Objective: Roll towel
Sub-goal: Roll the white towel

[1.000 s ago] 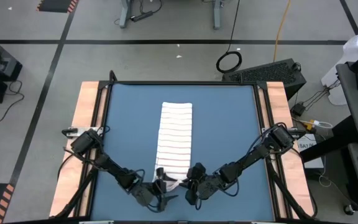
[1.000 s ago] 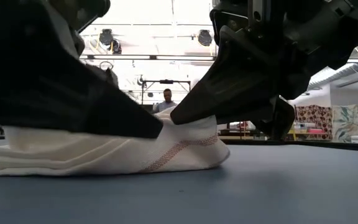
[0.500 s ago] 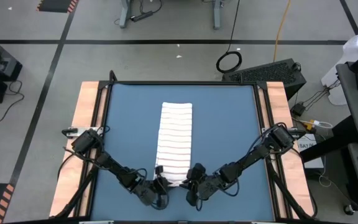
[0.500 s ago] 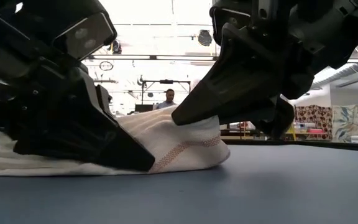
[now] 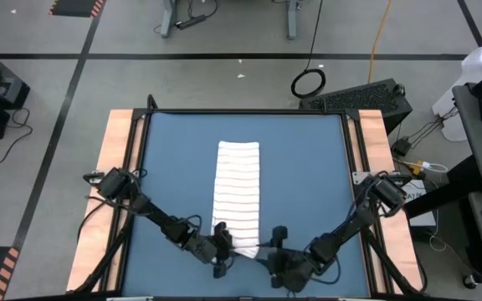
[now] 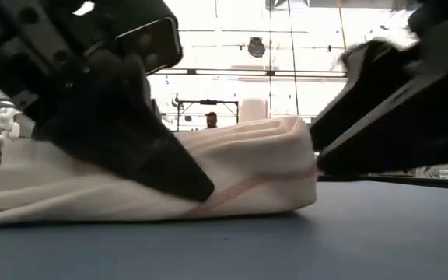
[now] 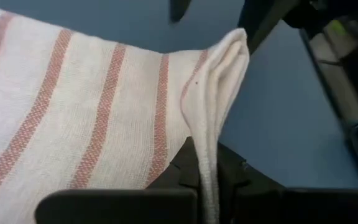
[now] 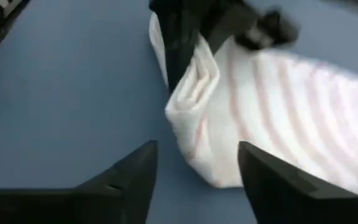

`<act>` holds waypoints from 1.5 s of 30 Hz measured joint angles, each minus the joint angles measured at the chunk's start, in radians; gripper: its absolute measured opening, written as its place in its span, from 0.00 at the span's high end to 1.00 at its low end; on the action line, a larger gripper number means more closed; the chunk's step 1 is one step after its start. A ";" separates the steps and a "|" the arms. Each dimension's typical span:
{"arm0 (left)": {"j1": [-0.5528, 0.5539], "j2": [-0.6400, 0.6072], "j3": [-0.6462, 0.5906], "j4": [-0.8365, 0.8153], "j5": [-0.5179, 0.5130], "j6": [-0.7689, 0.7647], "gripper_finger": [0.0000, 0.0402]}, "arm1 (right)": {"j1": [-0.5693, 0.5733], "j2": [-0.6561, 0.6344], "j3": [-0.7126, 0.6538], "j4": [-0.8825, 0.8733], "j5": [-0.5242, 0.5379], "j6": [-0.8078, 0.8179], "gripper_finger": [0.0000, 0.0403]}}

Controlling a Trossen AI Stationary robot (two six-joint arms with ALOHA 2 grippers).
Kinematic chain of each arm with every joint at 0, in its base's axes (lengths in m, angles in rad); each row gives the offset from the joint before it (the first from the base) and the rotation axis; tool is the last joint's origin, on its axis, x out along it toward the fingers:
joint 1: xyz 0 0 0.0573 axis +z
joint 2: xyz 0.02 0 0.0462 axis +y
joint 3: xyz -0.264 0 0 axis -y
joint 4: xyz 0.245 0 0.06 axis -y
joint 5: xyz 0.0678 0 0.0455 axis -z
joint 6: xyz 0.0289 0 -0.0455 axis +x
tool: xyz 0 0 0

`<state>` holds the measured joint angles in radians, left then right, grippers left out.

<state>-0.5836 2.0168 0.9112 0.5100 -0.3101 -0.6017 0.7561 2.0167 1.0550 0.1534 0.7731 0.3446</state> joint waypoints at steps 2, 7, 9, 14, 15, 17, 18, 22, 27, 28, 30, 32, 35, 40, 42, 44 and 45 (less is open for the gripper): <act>0.022 -0.006 0.000 0.001 0.065 -0.022 0.97 | 0.019 0.013 0.000 0.044 0.040 -0.065 0.42; 0.068 -0.007 0.000 0.001 0.190 -0.071 0.97 | 0.013 0.092 0.000 0.189 0.050 -0.132 0.43; 0.079 -0.008 0.000 0.004 0.207 -0.073 0.97 | 0.009 0.122 0.000 0.249 0.083 -0.145 0.45; 0.086 -0.008 0.000 0.005 0.220 -0.074 0.96 | 0.008 0.142 0.000 0.325 0.137 -0.176 0.52; 0.086 -0.008 0.000 0.005 0.224 -0.073 0.96 | 0.007 0.142 0.000 0.331 0.137 -0.176 0.53; 0.086 -0.008 0.000 0.005 0.225 -0.073 0.96 | 0.002 0.142 0.000 0.337 0.125 -0.176 0.58; 0.086 -0.008 0.000 0.005 0.226 -0.073 0.96 | -0.002 0.142 0.000 0.337 0.106 -0.174 0.60; 0.086 -0.008 0.000 0.004 0.228 -0.072 0.96 | -0.022 0.154 0.000 0.357 0.060 -0.151 0.70; 0.086 -0.008 0.000 0.003 0.225 -0.071 0.96 | -0.030 0.162 0.000 0.376 0.059 -0.142 0.86; 0.084 -0.008 0.000 0.003 0.220 -0.071 0.96 | -0.030 0.162 0.000 0.376 0.059 -0.142 0.90; 0.082 -0.008 0.000 0.003 0.213 -0.067 0.94 | -0.030 0.162 0.000 0.377 0.059 -0.141 0.96; 0.078 -0.008 0.000 0.000 0.212 -0.056 0.90 | -0.030 0.162 0.000 0.376 0.063 -0.128 0.98; 0.064 -0.008 0.000 -0.001 0.206 -0.039 0.79 | -0.029 0.162 0.000 0.368 0.067 -0.089 0.97; 0.025 -0.008 0.001 -0.016 0.195 -0.020 0.56 | -0.030 0.162 0.000 0.367 0.093 -0.055 0.99; 0.005 -0.008 0.003 -0.036 0.187 -0.021 0.47 | -0.030 0.162 0.000 0.367 0.102 -0.038 0.99; -0.017 -0.010 0.004 -0.066 0.178 -0.036 0.40 | -0.031 0.162 0.000 0.367 0.108 -0.017 0.99; -0.027 -0.012 0.005 -0.081 0.173 -0.037 0.37 | -0.033 0.162 0.000 0.368 0.107 -0.010 0.99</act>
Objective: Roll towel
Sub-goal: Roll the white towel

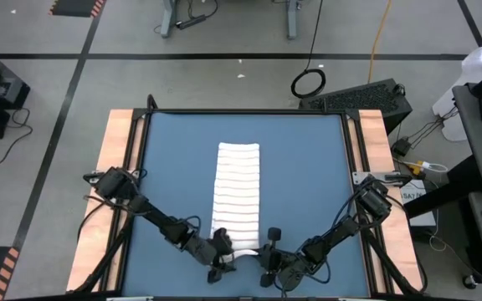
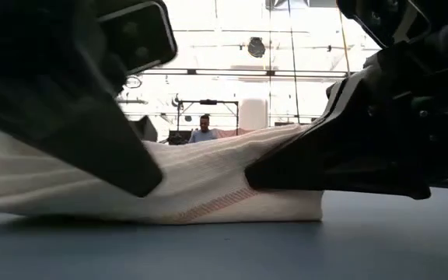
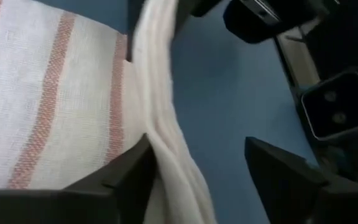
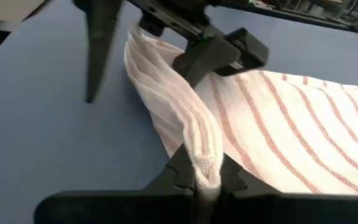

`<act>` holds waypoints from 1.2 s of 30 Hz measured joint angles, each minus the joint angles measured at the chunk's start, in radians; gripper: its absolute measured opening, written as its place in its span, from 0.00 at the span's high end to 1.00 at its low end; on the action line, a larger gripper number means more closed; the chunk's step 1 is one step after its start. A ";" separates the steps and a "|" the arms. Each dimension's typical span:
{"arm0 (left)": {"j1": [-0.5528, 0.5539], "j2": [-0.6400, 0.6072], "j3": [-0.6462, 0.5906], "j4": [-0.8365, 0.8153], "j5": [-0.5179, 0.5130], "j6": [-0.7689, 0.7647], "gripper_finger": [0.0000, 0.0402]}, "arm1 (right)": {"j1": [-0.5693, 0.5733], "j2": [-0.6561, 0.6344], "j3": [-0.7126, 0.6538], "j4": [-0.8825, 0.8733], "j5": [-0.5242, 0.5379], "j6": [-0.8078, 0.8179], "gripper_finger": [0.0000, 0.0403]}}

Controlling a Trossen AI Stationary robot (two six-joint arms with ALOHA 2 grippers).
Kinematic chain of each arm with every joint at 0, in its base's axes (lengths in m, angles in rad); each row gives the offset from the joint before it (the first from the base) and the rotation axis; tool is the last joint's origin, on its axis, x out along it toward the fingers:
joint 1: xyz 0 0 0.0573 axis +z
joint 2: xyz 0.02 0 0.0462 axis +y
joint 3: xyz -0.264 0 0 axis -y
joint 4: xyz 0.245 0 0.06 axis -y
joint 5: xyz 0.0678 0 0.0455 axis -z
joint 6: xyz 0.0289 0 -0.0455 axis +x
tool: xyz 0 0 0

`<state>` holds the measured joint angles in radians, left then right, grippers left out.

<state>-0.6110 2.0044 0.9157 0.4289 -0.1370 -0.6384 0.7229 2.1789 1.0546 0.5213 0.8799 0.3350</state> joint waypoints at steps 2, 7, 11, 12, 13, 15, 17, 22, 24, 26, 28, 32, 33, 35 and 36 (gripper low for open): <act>-0.021 -0.009 0.001 -0.034 -0.030 0.000 0.33 | -0.006 0.000 0.000 0.001 -0.003 0.024 0.99; -0.084 -0.042 -0.003 -0.130 -0.163 0.037 0.31 | -0.022 0.000 0.000 0.001 0.002 0.073 0.99; -0.138 -0.115 -0.007 -0.321 -0.296 0.055 0.34 | -0.024 -0.005 -0.001 -0.004 0.015 0.083 0.99; -0.153 -0.132 -0.007 -0.362 -0.328 0.064 0.34 | -0.024 -0.009 -0.001 -0.005 0.017 0.087 0.99; -0.167 -0.144 -0.007 -0.385 -0.355 0.074 0.35 | -0.025 -0.012 -0.001 -0.005 0.018 0.090 0.99; -0.200 -0.165 -0.007 -0.412 -0.415 0.113 0.36 | -0.026 -0.014 -0.001 -0.002 0.011 0.098 0.99; -0.229 -0.168 -0.006 -0.402 -0.477 0.166 0.36 | -0.029 -0.014 -0.001 -0.007 -0.007 0.109 0.99; -0.261 -0.155 -0.007 -0.398 -0.559 0.230 0.36 | -0.036 -0.014 -0.001 -0.009 -0.022 0.136 0.99; -0.262 -0.143 -0.007 -0.396 -0.573 0.230 0.36 | -0.036 -0.014 -0.001 -0.010 -0.023 0.143 0.99; -0.262 -0.131 -0.007 -0.396 -0.575 0.230 0.35 | -0.036 -0.014 -0.001 -0.016 -0.023 0.151 0.99; -0.262 -0.115 -0.007 -0.381 -0.588 0.227 0.33 | -0.036 -0.014 -0.001 -0.017 -0.023 0.159 0.99; -0.263 -0.098 -0.007 -0.351 -0.628 0.254 0.27 | -0.036 -0.014 -0.001 -0.023 -0.024 0.176 1.00; -0.265 -0.094 -0.007 -0.343 -0.630 0.273 0.26 | -0.036 -0.014 -0.001 -0.025 -0.024 0.180 1.00; -0.268 -0.086 -0.007 -0.329 -0.632 0.323 0.25 | -0.036 -0.014 -0.001 -0.026 -0.024 0.185 1.00; -0.269 -0.082 -0.007 -0.323 -0.630 0.339 0.25 | -0.036 -0.014 -0.001 -0.026 -0.024 0.185 1.00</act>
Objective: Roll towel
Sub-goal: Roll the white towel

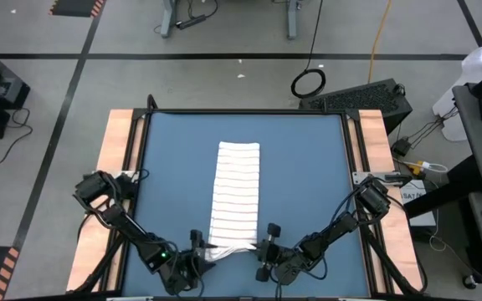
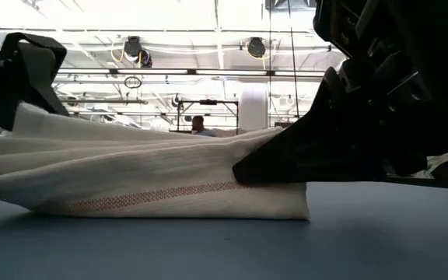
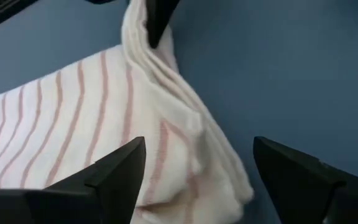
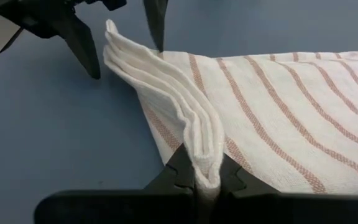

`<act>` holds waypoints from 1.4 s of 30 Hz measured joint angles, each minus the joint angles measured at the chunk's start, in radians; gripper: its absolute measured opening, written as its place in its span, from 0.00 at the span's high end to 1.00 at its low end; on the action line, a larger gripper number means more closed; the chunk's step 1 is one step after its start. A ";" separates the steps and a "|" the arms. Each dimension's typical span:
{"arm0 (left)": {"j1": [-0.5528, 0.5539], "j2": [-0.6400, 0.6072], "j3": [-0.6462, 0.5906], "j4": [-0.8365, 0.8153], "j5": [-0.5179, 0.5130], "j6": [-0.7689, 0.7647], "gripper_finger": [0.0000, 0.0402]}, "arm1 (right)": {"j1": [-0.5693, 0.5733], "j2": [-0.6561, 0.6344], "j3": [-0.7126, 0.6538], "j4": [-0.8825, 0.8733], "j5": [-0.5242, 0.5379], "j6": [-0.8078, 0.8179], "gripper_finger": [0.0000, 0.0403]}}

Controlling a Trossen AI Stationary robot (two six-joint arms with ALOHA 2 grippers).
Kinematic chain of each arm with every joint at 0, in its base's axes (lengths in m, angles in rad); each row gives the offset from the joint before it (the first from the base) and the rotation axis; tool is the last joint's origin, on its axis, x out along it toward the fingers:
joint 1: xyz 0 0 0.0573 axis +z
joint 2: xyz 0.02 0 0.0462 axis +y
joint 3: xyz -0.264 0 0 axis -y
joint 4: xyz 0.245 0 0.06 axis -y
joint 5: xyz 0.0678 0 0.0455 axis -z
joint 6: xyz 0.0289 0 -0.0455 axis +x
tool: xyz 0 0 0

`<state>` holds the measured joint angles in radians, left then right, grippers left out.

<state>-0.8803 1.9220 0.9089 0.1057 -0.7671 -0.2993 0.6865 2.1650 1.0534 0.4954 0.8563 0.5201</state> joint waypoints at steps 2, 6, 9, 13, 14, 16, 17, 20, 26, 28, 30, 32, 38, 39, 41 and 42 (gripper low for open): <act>0.000 0.008 0.000 0.002 0.005 0.018 0.27 | 0.000 0.000 0.000 0.000 0.001 0.000 1.00; 0.000 0.028 0.000 0.003 0.002 0.024 0.34 | -0.003 0.000 0.000 0.000 0.001 0.015 1.00; 0.000 0.037 0.000 0.010 -0.013 0.026 0.42 | -0.007 0.000 0.000 0.000 0.001 0.023 1.00; 0.000 0.040 0.000 0.009 -0.057 0.011 0.57 | -0.007 0.000 0.000 -0.002 0.001 0.024 1.00; -0.003 0.040 0.000 0.011 -0.076 -0.014 0.62 | -0.007 -0.001 0.000 -0.005 0.000 0.029 1.00; -0.006 0.037 0.000 0.010 -0.097 -0.057 0.71 | -0.007 -0.001 0.000 -0.013 -0.002 0.042 1.00; -0.006 0.035 0.000 0.010 -0.098 -0.075 0.76 | -0.007 -0.001 0.000 -0.017 -0.013 0.044 1.00; -0.006 0.028 0.000 0.012 -0.098 -0.110 0.89 | -0.006 -0.001 0.000 -0.018 -0.049 0.044 1.00; -0.004 -0.002 0.000 0.015 -0.046 -0.286 0.94 | 0.021 -0.001 0.000 0.014 -0.086 0.054 0.99; -0.004 -0.013 0.000 0.009 -0.033 -0.369 0.93 | 0.024 -0.001 0.000 0.018 -0.125 0.088 0.98; -0.001 -0.027 0.000 0.008 -0.001 -0.428 0.93 | 0.023 -0.001 0.000 0.019 -0.167 0.126 0.97; 0.008 -0.042 0.000 0.008 0.042 -0.467 0.94 | 0.021 -0.001 0.000 0.018 -0.206 0.146 0.96; 0.065 -0.043 -0.009 -0.016 0.188 -0.584 0.96 | 0.011 -0.001 0.000 0.019 -0.217 0.078 0.93; 0.072 -0.043 -0.022 -0.009 0.200 -0.606 0.96 | 0.011 -0.001 0.000 0.021 -0.203 0.044 0.92; 0.077 -0.042 -0.041 -0.005 0.212 -0.656 0.96 | 0.018 -0.001 0.000 0.024 -0.168 -0.032 0.89; 0.076 -0.043 -0.047 -0.001 0.213 -0.680 0.96 | 0.025 -0.001 0.000 0.025 -0.148 -0.070 0.87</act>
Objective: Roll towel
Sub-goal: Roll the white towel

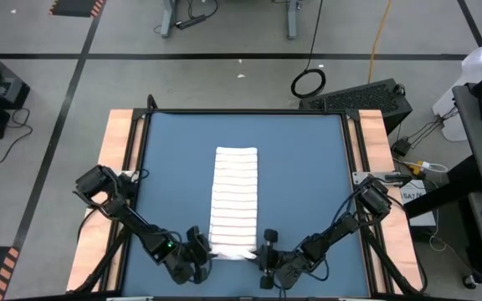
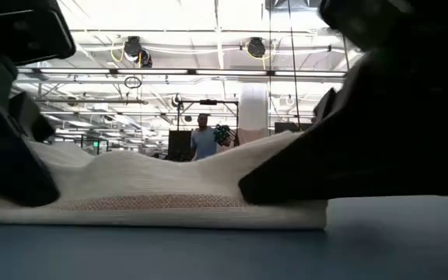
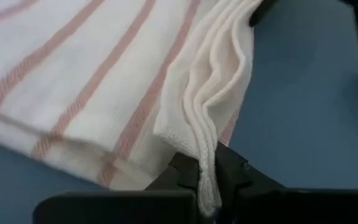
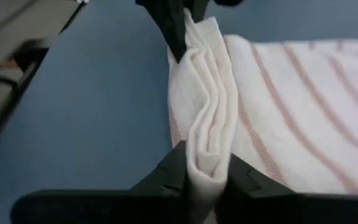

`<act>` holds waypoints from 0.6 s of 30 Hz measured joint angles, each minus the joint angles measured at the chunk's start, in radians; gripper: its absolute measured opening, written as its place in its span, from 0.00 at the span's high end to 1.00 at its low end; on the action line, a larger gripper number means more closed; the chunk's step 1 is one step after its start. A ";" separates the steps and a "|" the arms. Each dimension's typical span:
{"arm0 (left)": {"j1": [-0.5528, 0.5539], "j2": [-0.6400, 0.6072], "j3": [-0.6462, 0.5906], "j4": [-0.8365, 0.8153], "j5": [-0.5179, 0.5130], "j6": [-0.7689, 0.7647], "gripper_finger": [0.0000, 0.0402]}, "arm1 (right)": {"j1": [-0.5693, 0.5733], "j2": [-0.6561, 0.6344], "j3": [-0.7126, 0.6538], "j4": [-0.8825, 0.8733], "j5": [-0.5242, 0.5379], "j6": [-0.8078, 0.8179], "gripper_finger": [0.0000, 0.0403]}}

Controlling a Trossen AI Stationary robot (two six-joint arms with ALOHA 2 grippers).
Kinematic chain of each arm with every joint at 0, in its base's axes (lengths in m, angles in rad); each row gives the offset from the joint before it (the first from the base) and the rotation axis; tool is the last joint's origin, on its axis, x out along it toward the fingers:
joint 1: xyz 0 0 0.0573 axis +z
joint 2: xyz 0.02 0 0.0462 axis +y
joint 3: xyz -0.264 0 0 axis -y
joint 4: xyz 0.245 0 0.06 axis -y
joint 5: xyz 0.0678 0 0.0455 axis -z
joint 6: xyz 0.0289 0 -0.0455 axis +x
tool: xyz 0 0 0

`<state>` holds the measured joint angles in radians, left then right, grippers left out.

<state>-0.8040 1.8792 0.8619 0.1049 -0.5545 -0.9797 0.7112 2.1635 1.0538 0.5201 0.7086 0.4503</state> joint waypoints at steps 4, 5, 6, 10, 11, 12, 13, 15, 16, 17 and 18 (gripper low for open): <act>-0.002 -0.005 -0.019 0.003 0.003 -0.111 0.96 | 0.046 0.000 0.006 0.008 0.102 -0.141 0.78; -0.005 -0.009 -0.023 0.002 0.005 -0.125 0.96 | 0.060 0.000 0.014 0.006 0.132 -0.180 0.75; -0.006 -0.013 -0.025 -0.001 0.005 -0.138 0.96 | 0.073 0.000 0.021 0.007 0.161 -0.213 0.72; 0.000 -0.023 -0.027 -0.008 0.019 -0.161 0.96 | 0.117 0.000 0.049 0.010 0.203 -0.365 0.64; 0.005 -0.023 -0.027 -0.007 0.030 -0.166 0.96 | 0.123 0.000 0.053 0.016 0.203 -0.384 0.63; 0.011 -0.023 -0.027 -0.006 0.043 -0.167 0.96 | 0.127 0.000 0.055 0.018 0.203 -0.389 0.62; 0.015 -0.024 -0.027 -0.001 0.058 -0.168 0.96 | 0.128 0.000 0.055 0.018 0.199 -0.389 0.61; 0.025 -0.024 -0.027 0.015 0.077 -0.167 0.96 | 0.123 0.000 0.054 0.017 0.150 -0.392 0.60; 0.029 -0.024 -0.027 0.021 0.085 -0.168 0.96 | 0.117 0.000 0.054 0.022 0.121 -0.401 0.60; 0.034 -0.024 -0.027 0.025 0.091 -0.167 0.96 | 0.110 0.003 0.054 0.035 0.100 -0.409 0.59; 0.038 -0.024 -0.027 0.031 0.098 -0.167 0.96 | 0.104 0.006 0.054 0.040 0.087 -0.413 0.59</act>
<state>-0.7660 1.8557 0.8349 0.1356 -0.4565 -1.1468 0.8153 2.1690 1.1080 0.5602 0.7957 0.0375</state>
